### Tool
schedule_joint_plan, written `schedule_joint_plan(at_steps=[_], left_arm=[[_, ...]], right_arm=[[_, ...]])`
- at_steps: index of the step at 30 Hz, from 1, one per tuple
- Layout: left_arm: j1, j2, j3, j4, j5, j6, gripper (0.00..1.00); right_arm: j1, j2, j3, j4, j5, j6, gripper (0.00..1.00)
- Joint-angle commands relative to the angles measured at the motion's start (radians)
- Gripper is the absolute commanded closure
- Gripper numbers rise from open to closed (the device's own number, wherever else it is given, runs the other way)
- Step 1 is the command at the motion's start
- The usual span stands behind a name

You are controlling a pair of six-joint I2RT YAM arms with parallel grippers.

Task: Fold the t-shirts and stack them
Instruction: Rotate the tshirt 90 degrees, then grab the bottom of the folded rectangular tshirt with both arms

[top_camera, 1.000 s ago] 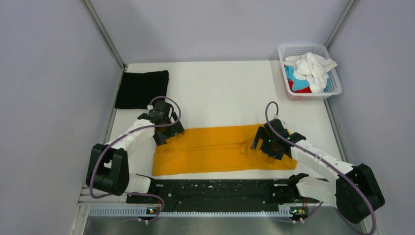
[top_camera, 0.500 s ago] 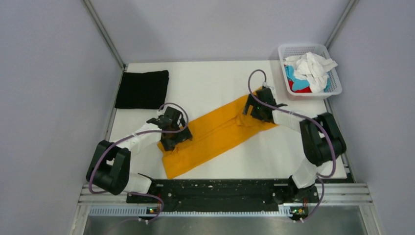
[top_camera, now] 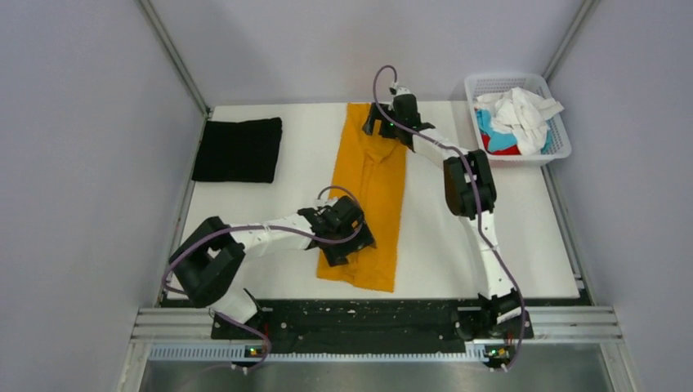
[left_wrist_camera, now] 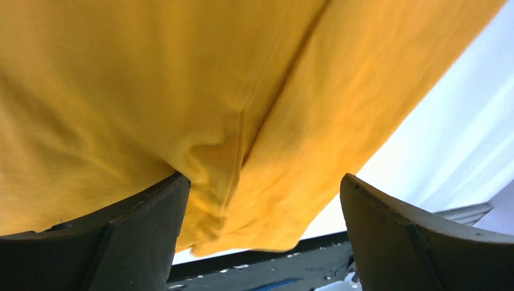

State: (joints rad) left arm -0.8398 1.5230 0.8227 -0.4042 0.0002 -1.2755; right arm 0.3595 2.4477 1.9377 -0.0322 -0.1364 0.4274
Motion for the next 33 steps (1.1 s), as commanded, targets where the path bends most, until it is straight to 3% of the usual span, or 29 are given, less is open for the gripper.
schedule_joint_plan(at_steps=[1, 7, 13, 15, 18, 22, 25, 28, 33], left_arm=[[-0.096, 0.086, 0.123, 0.018, -0.04, -0.058, 0.01], [-0.133, 0.045, 0.161, -0.062, -0.109, -0.032, 0.01], [-0.139, -0.124, 0.173, -0.233, -0.225, 0.093, 0.01], [-0.134, -0.163, 0.168, -0.314, -0.263, 0.141, 0.01], [-0.126, -0.207, 0.115, -0.377, -0.281, 0.182, 0.01], [-0.075, -0.243, -0.007, -0.341, -0.211, 0.231, 0.01], [-0.037, -0.257, -0.075, -0.252, -0.121, 0.275, 0.04], [-0.022, -0.241, -0.1, -0.212, -0.096, 0.292, 0.13], [-0.008, -0.217, -0.144, -0.148, -0.071, 0.295, 0.38]], right_arm=[[0.057, 0.186, 0.283, -0.178, -0.027, -0.084, 0.01], [0.063, 0.159, 0.499, -0.243, 0.018, -0.134, 0.01], [0.066, -0.11, 0.395, -0.285, 0.028, -0.212, 0.01], [0.066, -0.232, 0.263, -0.311, 0.031, -0.224, 0.01], [0.068, -0.488, -0.104, -0.322, 0.045, -0.178, 0.01], [0.112, -0.816, -0.644, -0.314, 0.128, -0.005, 0.02], [0.198, -1.012, -0.952, -0.288, 0.167, 0.094, 0.03], [0.281, -1.141, -1.111, -0.34, 0.188, 0.157, 0.05], [0.373, -1.3, -1.243, -0.426, 0.179, 0.228, 0.1]])
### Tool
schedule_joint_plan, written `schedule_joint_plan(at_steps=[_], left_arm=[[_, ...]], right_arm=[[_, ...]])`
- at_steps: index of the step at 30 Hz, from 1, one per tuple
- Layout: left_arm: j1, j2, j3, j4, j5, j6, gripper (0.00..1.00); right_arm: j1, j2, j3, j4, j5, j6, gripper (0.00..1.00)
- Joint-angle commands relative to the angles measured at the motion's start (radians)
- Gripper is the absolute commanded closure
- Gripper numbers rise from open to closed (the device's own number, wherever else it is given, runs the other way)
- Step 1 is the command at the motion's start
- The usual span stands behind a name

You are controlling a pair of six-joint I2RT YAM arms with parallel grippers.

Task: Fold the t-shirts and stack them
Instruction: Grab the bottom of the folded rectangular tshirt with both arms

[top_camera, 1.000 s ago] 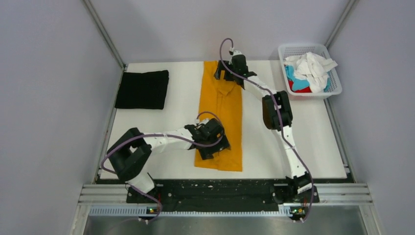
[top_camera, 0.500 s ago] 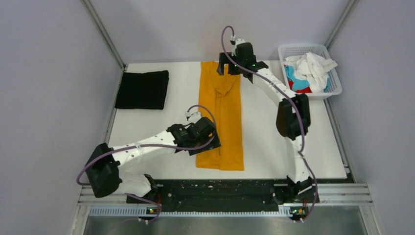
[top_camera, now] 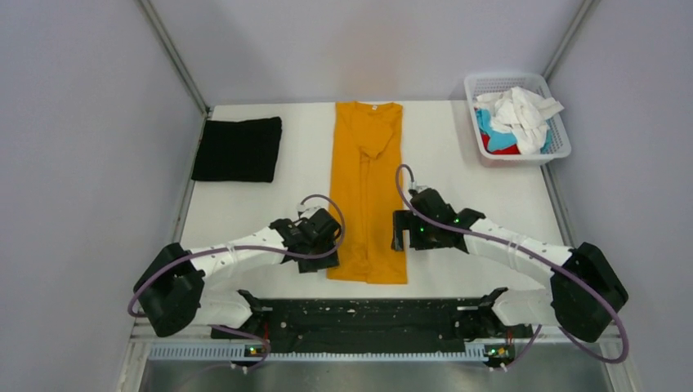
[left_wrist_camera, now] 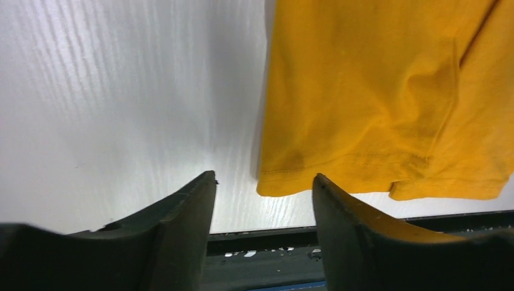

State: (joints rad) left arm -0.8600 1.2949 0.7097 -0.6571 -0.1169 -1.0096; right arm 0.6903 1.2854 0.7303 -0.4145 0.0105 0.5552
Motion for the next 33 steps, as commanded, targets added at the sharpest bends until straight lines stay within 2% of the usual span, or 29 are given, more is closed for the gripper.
schedule_joint_plan(at_steps=[1, 5, 10, 15, 16, 18, 23, 26, 29, 31, 32, 33], left_arm=[[0.018, 0.014, -0.042, 0.121, 0.064, 0.027, 0.42], [0.021, 0.027, -0.078, 0.167, 0.109, 0.012, 0.51], [0.022, 0.054, -0.097, 0.176, 0.107, 0.002, 0.6], [0.022, 0.076, -0.093, 0.173, 0.111, -0.003, 0.97], [0.022, 0.072, -0.094, 0.169, 0.111, -0.009, 1.0], [0.022, 0.063, -0.098, 0.153, 0.11, -0.023, 1.0], [0.022, 0.02, -0.119, 0.145, 0.107, -0.041, 1.0], [0.022, 0.015, -0.121, 0.135, 0.102, -0.05, 1.0], [0.021, 0.011, -0.123, 0.134, 0.107, -0.056, 1.0], [0.021, 0.003, -0.125, 0.13, 0.111, -0.061, 1.0], [0.02, -0.003, -0.129, 0.124, 0.112, -0.066, 1.0], [0.018, -0.016, -0.136, 0.114, 0.112, -0.083, 1.0]], right_arm=[[0.051, -0.156, -0.06, -0.058, 0.032, 0.119, 0.11], [0.083, -0.219, -0.156, -0.036, -0.005, 0.194, 0.17], [0.152, -0.217, -0.196, 0.006, -0.042, 0.238, 0.22], [0.225, -0.169, -0.21, 0.02, -0.051, 0.274, 0.36], [0.238, -0.161, -0.212, 0.023, -0.047, 0.281, 0.38], [0.258, -0.147, -0.216, 0.019, -0.039, 0.299, 0.43], [0.282, -0.111, -0.226, -0.005, -0.014, 0.32, 0.48], [0.283, -0.07, -0.225, -0.001, -0.014, 0.325, 0.58], [0.29, -0.049, -0.227, 0.026, 0.008, 0.33, 0.78], [0.294, -0.052, -0.231, 0.032, 0.01, 0.331, 0.96], [0.302, -0.059, -0.234, 0.026, 0.008, 0.338, 1.0], [0.316, -0.071, -0.24, 0.025, -0.003, 0.342, 1.0]])
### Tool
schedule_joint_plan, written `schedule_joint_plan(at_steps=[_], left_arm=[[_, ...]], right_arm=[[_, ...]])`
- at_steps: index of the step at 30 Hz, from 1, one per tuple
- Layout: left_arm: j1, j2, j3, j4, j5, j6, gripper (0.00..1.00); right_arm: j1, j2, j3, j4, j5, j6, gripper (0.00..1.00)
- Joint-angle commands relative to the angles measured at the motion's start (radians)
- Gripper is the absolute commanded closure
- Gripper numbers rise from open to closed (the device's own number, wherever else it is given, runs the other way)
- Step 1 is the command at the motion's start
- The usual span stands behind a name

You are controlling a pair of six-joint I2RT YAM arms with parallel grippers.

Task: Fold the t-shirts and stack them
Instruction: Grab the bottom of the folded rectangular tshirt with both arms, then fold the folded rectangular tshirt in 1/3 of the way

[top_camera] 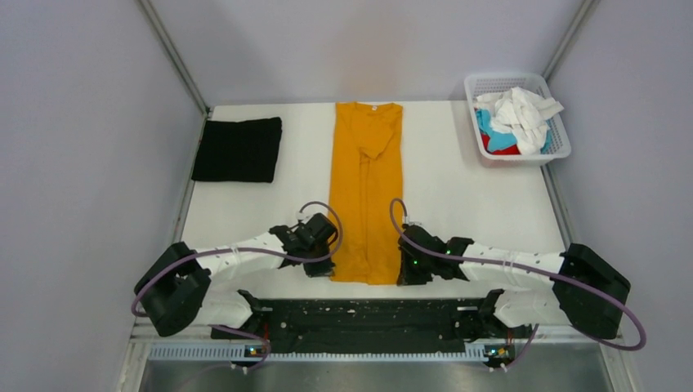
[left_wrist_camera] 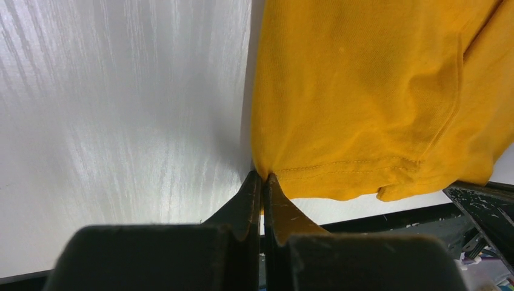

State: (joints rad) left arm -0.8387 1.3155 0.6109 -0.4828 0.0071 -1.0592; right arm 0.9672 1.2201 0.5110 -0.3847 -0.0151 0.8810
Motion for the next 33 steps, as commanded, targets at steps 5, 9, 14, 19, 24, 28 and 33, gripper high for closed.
schedule_joint_plan(at_steps=[5, 9, 14, 19, 24, 28, 33], left_arm=[[-0.043, -0.133, -0.141, -0.038, 0.091, -0.122, 1.0], [-0.046, -0.189, -0.134, -0.039, 0.137, -0.125, 1.0], [-0.028, -0.169, -0.043, -0.026, 0.119, -0.046, 1.0], [0.087, -0.042, 0.109, -0.058, 0.139, 0.101, 1.0], [0.205, 0.061, 0.267, -0.1, 0.097, 0.148, 1.0], [0.285, 0.15, 0.389, -0.071, 0.111, 0.181, 1.0], [0.357, 0.317, 0.615, -0.176, 0.062, 0.233, 1.0]], right_arm=[[0.135, -0.1, -0.08, 0.014, -0.064, 0.09, 1.0], [0.145, -0.171, -0.066, -0.023, -0.066, 0.117, 1.0], [0.101, -0.165, 0.035, -0.079, 0.012, 0.038, 1.0], [-0.033, -0.115, 0.143, -0.046, 0.045, -0.092, 1.0], [-0.142, -0.007, 0.294, 0.022, 0.128, -0.161, 1.0], [-0.208, 0.084, 0.395, 0.065, 0.176, -0.192, 1.0], [-0.287, 0.204, 0.511, 0.074, 0.187, -0.265, 1.0]])
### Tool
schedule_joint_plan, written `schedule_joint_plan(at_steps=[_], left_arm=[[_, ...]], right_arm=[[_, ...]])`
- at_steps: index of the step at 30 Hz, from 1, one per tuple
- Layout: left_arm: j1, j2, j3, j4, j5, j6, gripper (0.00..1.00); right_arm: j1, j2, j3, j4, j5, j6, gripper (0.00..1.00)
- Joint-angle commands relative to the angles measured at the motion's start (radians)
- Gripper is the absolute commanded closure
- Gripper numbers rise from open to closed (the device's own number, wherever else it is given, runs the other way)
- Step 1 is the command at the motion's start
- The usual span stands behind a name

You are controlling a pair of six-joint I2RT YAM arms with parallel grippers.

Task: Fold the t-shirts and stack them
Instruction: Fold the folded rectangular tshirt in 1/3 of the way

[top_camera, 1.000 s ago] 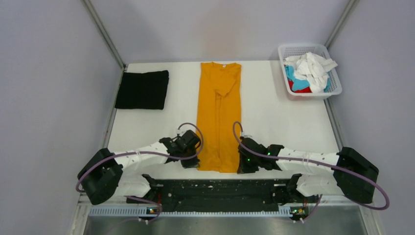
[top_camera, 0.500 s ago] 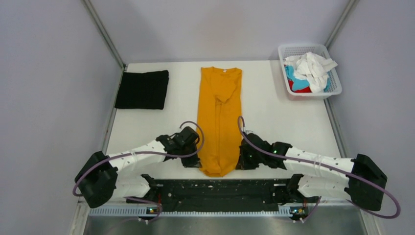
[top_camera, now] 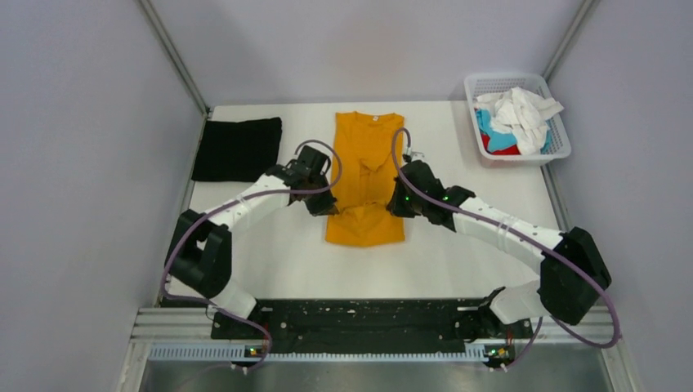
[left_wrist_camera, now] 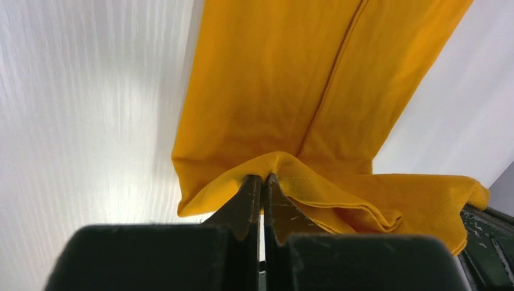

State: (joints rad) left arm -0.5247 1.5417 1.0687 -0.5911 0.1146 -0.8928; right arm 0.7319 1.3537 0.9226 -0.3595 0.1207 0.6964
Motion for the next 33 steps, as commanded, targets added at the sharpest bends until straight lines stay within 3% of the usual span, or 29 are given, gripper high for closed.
schedule_joint_plan(at_steps=[1, 8, 22, 25, 31, 32, 33], left_arm=[[0.056, 0.118, 0.195, -0.075, -0.05, 0.075, 1.0], [0.105, 0.279, 0.431, -0.151, -0.104, 0.131, 1.0], [0.167, 0.513, 0.664, -0.15, -0.051, 0.229, 0.95], [0.18, 0.548, 0.685, -0.142, -0.02, 0.244, 0.89], [0.192, 0.579, 0.723, -0.102, 0.028, 0.275, 0.62], [0.195, 0.581, 0.736, -0.091, 0.043, 0.283, 0.56], [0.2, 0.581, 0.75, -0.093, 0.053, 0.283, 0.48]], right_arm=[[-0.062, 0.09, 0.118, 0.056, 0.059, -0.092, 1.0], [-0.14, 0.197, 0.211, 0.079, 0.069, -0.153, 1.0], [-0.237, 0.389, 0.312, 0.153, -0.017, -0.187, 1.0], [-0.245, 0.417, 0.331, 0.152, 0.001, -0.175, 1.0], [-0.266, 0.495, 0.41, 0.14, 0.008, -0.164, 1.0], [-0.267, 0.503, 0.423, 0.138, 0.013, -0.161, 0.97], [-0.267, 0.508, 0.436, 0.138, 0.021, -0.158, 0.84]])
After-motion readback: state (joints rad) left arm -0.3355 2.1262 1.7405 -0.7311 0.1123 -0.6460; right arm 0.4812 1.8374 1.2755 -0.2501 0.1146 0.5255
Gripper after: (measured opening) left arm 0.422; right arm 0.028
